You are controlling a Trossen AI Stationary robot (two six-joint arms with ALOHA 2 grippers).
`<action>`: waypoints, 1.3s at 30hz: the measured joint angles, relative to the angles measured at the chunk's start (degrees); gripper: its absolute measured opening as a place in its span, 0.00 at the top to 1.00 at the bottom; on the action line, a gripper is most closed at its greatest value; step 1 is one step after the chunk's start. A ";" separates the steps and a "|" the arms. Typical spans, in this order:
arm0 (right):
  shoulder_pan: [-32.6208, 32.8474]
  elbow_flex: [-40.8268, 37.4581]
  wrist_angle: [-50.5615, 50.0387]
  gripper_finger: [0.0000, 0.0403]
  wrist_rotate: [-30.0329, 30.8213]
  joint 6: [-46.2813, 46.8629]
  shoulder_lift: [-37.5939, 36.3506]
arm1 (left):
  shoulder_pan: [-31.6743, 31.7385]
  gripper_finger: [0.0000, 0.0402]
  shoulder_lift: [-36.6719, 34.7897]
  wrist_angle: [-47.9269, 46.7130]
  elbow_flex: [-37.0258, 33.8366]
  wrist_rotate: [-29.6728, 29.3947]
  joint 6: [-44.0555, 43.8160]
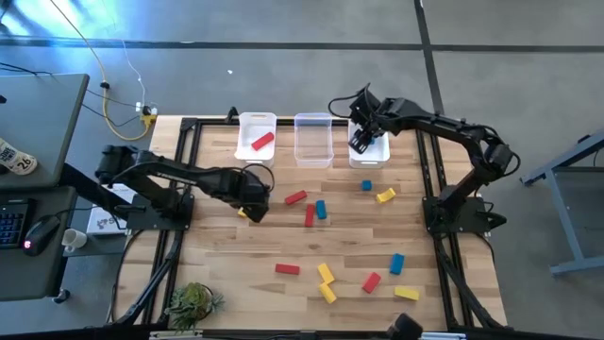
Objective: Sort & place blocks by color
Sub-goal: Put the yellow block into the transparent bin
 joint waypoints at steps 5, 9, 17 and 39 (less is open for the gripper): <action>1.42 0.00 -0.24 0.52 0.00 0.00 0.00 | 0.99 0.57 1.96 0.07 0.02 1.40 -1.05; 2.26 0.00 -0.87 0.52 0.00 0.00 0.00 | 1.81 0.57 3.39 0.10 0.02 1.55 -1.46; 2.80 0.00 -0.88 0.52 0.04 0.00 0.00 | 2.66 0.57 5.78 1.01 0.02 1.75 -2.60; 2.80 0.00 -1.17 0.52 0.04 0.00 0.02 | 3.20 0.57 14.98 0.85 0.33 1.86 -3.95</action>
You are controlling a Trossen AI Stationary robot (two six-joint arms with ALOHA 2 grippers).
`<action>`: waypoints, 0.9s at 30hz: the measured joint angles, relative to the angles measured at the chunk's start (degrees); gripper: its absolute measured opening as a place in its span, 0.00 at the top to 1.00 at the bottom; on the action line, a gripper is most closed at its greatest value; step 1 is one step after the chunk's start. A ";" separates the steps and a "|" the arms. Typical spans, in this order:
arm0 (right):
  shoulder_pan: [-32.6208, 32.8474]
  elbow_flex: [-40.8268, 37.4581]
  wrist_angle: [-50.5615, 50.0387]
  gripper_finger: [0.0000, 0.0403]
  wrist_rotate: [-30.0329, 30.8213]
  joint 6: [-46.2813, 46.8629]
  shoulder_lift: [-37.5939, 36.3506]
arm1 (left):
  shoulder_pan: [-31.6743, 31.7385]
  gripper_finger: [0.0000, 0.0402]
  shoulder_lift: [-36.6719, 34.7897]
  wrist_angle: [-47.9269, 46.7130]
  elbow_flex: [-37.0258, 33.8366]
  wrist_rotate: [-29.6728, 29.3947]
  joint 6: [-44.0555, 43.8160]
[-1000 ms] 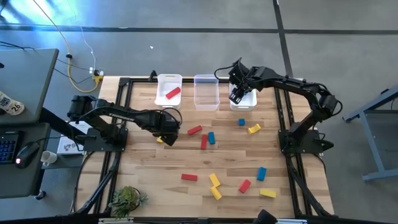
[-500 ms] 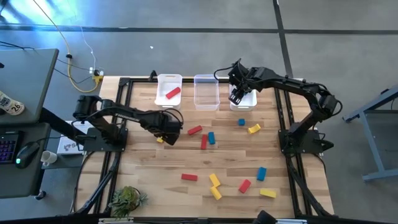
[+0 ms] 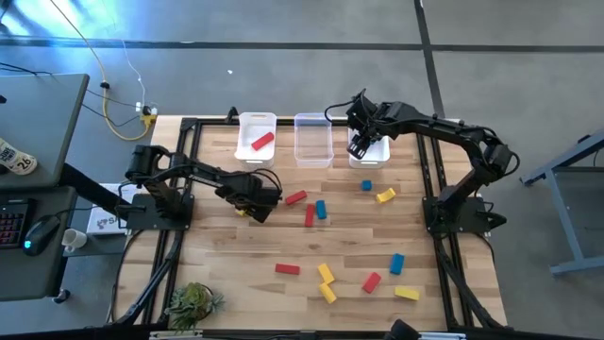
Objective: Sort & place blocks by color
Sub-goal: Put the yellow block into the transparent bin
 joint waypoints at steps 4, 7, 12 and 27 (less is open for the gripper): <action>0.00 0.00 0.00 0.52 0.00 0.00 0.00 | 0.41 0.58 0.42 0.32 0.02 0.16 2.38; 0.00 0.00 0.00 0.52 0.00 0.00 0.00 | 0.41 0.63 0.05 0.66 -0.11 -0.22 4.46; 0.00 0.00 0.01 0.52 0.00 0.02 0.02 | 0.39 0.78 -0.08 0.30 -0.09 -1.44 8.40; 8.71 0.00 -1.64 0.52 -3.15 2.98 0.04 | -0.31 0.79 -9.68 2.48 -0.46 -6.16 14.77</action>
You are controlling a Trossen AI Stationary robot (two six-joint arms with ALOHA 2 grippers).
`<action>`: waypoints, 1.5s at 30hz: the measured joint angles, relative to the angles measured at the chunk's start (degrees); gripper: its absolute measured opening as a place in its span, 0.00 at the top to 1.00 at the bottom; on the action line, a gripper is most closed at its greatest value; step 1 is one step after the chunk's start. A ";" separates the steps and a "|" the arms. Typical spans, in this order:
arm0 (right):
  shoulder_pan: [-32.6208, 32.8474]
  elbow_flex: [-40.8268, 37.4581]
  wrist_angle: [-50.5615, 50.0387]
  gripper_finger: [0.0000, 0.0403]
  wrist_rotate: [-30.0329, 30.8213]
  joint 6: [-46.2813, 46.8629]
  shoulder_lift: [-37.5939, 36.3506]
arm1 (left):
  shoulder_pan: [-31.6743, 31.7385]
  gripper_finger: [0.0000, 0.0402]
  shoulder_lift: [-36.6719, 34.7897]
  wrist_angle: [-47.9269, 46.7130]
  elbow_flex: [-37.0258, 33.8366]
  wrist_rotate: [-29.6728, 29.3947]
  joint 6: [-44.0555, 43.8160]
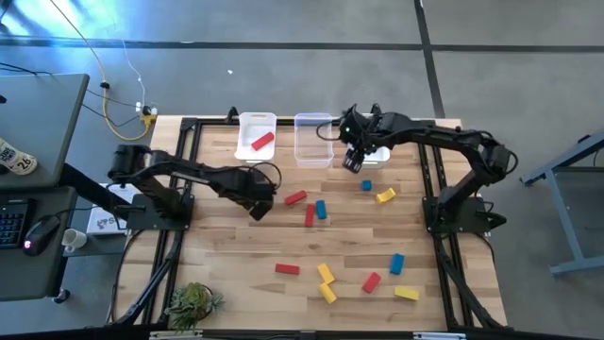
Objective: Sort & place blocks by color
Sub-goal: Put the yellow block into the transparent bin
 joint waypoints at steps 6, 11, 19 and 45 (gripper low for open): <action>6.11 0.00 -0.36 0.52 -0.13 6.06 0.00 | 0.18 0.79 -5.97 7.10 0.09 0.80 5.30; 11.16 0.00 -0.04 0.52 -0.13 9.27 0.00 | 1.36 0.79 -9.75 15.81 0.12 2.82 11.63; 16.40 0.00 4.48 0.52 0.72 14.82 -0.02 | 3.65 0.79 -11.43 28.15 0.20 6.97 20.35; 13.60 0.00 36.11 0.52 -10.38 27.15 -0.07 | 1.79 0.77 -11.40 37.39 0.20 -8.43 54.98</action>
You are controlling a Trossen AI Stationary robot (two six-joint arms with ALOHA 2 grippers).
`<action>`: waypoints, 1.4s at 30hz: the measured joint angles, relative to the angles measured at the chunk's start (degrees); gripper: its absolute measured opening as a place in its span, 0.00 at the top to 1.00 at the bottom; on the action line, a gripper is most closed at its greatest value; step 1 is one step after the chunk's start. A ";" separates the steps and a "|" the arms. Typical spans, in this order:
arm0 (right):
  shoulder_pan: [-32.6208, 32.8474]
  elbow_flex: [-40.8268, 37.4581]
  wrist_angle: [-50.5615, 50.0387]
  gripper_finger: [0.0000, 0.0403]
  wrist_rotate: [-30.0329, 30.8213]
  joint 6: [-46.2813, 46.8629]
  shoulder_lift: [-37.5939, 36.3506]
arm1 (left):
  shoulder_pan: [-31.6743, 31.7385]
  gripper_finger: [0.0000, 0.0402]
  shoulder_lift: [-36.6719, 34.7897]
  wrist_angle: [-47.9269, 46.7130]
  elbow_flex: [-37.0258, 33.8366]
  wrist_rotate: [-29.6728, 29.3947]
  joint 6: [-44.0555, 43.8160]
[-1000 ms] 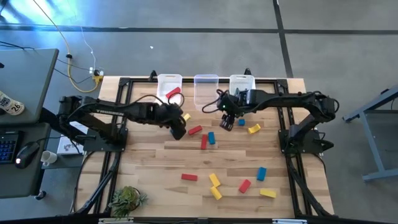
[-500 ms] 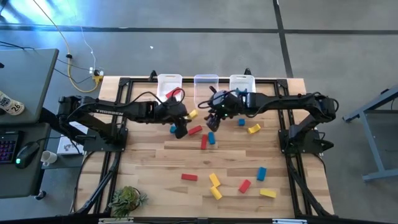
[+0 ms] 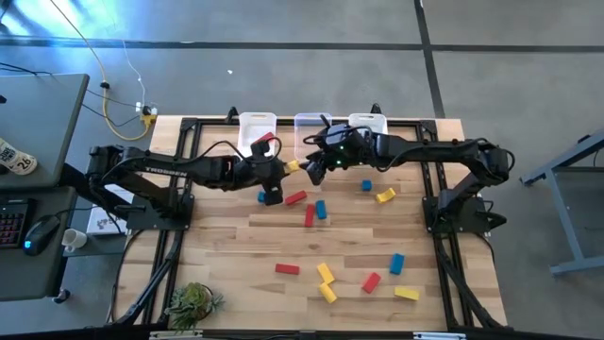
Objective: Sort & place blocks by color
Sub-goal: Put the yellow block into the transparent bin
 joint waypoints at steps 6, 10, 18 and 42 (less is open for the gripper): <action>-0.45 0.00 0.98 0.52 -0.13 -0.40 0.00 | 0.00 0.77 0.00 0.67 0.00 -4.20 2.52; -0.65 0.00 0.98 0.52 0.65 -0.54 0.00 | 0.02 0.77 0.00 3.05 0.00 -6.20 5.61; -0.62 0.00 4.97 0.52 2.11 -1.64 0.00 | 0.17 0.77 -0.02 5.08 0.04 -7.13 7.75; 0.60 0.04 8.52 0.70 10.86 -5.36 2.74 | 0.24 0.77 0.04 12.78 0.09 -6.94 8.21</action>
